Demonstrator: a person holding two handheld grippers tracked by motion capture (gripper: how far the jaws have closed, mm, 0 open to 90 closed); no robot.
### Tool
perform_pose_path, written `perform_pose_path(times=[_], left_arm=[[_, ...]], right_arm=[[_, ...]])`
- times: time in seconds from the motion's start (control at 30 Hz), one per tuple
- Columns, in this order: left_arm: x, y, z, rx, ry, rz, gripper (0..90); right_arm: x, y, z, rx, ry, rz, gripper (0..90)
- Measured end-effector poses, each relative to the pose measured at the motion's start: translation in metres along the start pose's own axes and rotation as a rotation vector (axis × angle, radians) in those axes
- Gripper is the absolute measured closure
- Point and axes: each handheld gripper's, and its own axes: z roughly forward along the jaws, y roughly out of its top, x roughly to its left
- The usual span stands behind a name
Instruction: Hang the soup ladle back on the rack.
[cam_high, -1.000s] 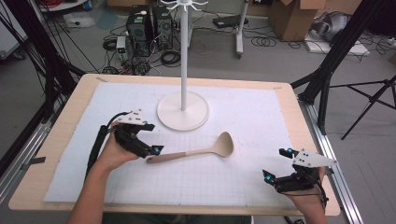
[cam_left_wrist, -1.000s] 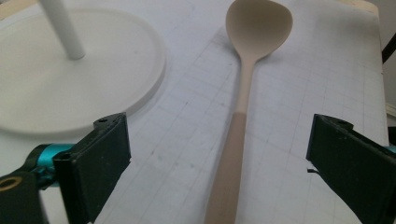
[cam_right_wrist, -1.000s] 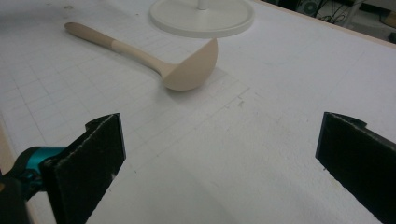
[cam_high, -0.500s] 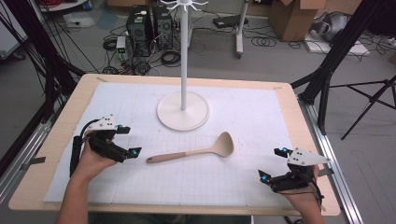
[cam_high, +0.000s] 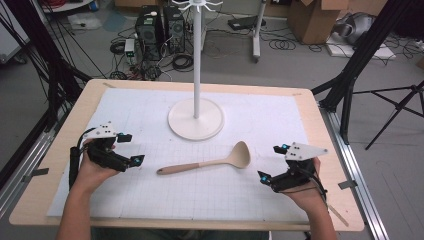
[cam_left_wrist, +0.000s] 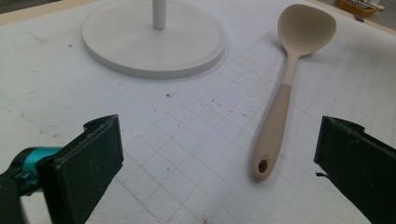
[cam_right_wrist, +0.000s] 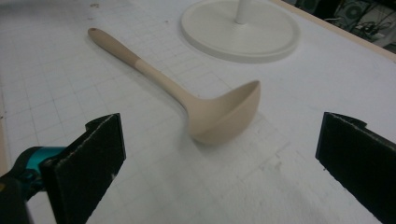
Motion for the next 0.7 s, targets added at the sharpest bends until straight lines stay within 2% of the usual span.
perform_pose_path(times=[0.27, 0.5, 0.63, 0.7], left_arm=[[-0.002, -0.002, -0.002, 0.003, 0.011, 0.002, 1.6], [0.000, -0.002, -0.003, 0.006, 0.015, 0.002, 1.6], [0.002, -0.003, -0.004, 0.004, 0.019, -0.006, 1.6], [0.003, -0.003, -0.005, 0.006, 0.020, -0.005, 1.7]], right_arm=[[0.003, 0.041, 0.031, 0.050, 0.067, -0.063, 0.1], [0.011, 0.071, 0.072, 0.131, 0.139, -0.136, 0.1], [0.015, 0.081, 0.095, 0.165, 0.167, -0.155, 0.1], [0.017, 0.084, 0.104, 0.181, 0.184, -0.142, 0.1]])
